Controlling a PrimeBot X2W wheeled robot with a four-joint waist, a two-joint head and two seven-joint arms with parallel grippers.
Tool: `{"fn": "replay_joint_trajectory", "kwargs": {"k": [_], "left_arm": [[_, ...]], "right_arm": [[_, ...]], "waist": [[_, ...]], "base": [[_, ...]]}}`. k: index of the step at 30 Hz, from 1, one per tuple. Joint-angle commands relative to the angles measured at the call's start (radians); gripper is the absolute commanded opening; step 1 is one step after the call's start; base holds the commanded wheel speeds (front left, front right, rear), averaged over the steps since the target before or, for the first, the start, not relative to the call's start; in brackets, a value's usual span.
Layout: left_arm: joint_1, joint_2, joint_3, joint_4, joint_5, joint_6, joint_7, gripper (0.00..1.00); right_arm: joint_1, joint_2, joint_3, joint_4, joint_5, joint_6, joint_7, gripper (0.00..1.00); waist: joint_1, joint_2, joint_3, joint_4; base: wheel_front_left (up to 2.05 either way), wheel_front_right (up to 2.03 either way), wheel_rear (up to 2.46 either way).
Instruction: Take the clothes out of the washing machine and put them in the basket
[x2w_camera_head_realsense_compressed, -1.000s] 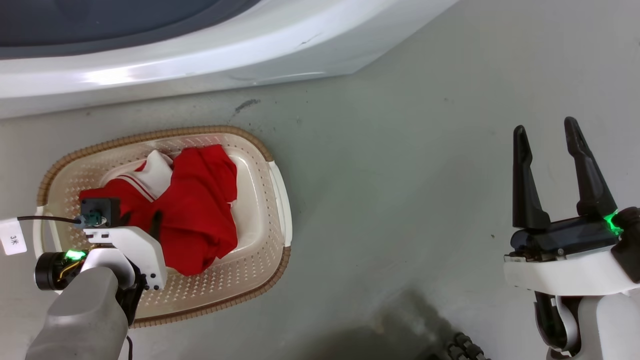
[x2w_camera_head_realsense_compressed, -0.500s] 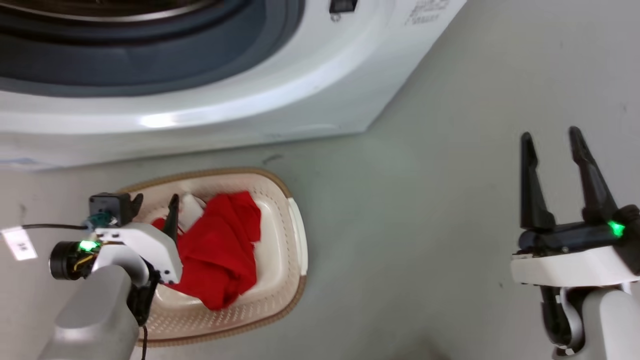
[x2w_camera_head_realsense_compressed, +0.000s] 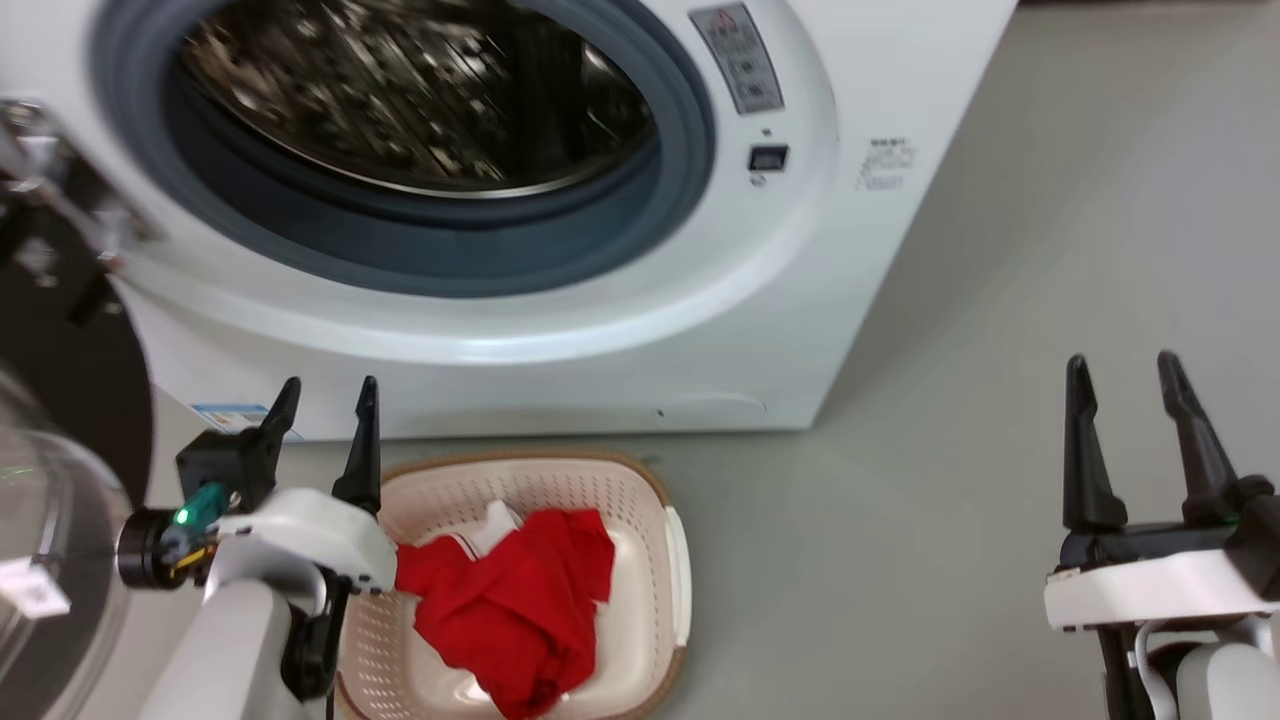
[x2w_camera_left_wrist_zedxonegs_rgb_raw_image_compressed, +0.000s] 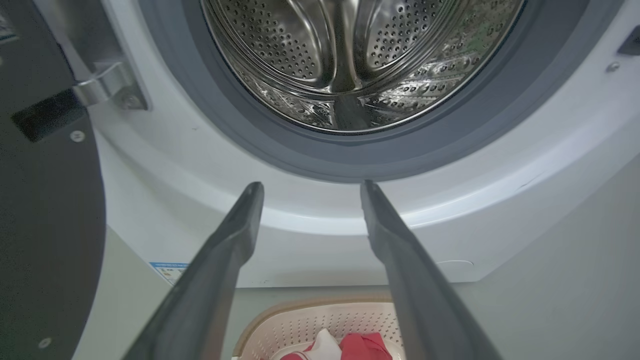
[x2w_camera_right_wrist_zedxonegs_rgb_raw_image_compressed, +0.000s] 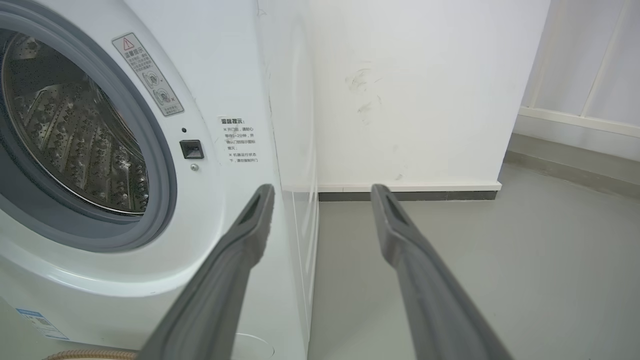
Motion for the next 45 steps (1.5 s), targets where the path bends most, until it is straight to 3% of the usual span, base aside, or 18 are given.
{"fn": "replay_joint_trajectory", "kwargs": {"k": [1, 8, 18, 27, 45], "left_arm": [[0.059, -0.019, 0.040, -0.054, 0.020, 0.011, -0.002, 1.00], [0.236, -0.084, 0.123, -0.268, 0.148, 0.024, -0.002, 1.00], [0.412, -0.179, 0.231, -0.400, 0.230, -0.007, -0.003, 1.00], [0.461, -0.213, 0.265, -0.451, 0.322, -0.034, -0.003, 1.00], [0.468, -0.248, 0.306, -0.444, 0.367, -0.065, -0.003, 1.00]], "right_arm": [[0.025, -0.001, 0.001, 0.009, 0.002, -0.001, -0.002, 1.00], [0.085, -0.001, 0.006, 0.036, 0.016, -0.001, -0.002, 1.00], [0.154, -0.001, 0.010, 0.041, 0.031, -0.001, -0.002, 1.00], [0.209, -0.001, 0.015, 0.044, 0.030, -0.001, -0.002, 1.00], [0.201, -0.001, 0.022, 0.038, 0.052, -0.001, -0.002, 1.00]], "waist": [[0.0002, 0.0000, -0.082, 0.053], [0.0002, 0.0000, -0.166, 0.065], [0.0002, 0.0000, -0.230, 0.049], [0.0002, 0.0000, -0.253, 0.041], [0.0002, 0.0000, -0.252, 0.034]], "base": [[0.00, 0.00, 0.00], [0.00, 0.00, 0.00], [0.00, 0.00, 0.00], [0.00, 0.00, 0.00], [0.00, 0.00, 0.00]]}}
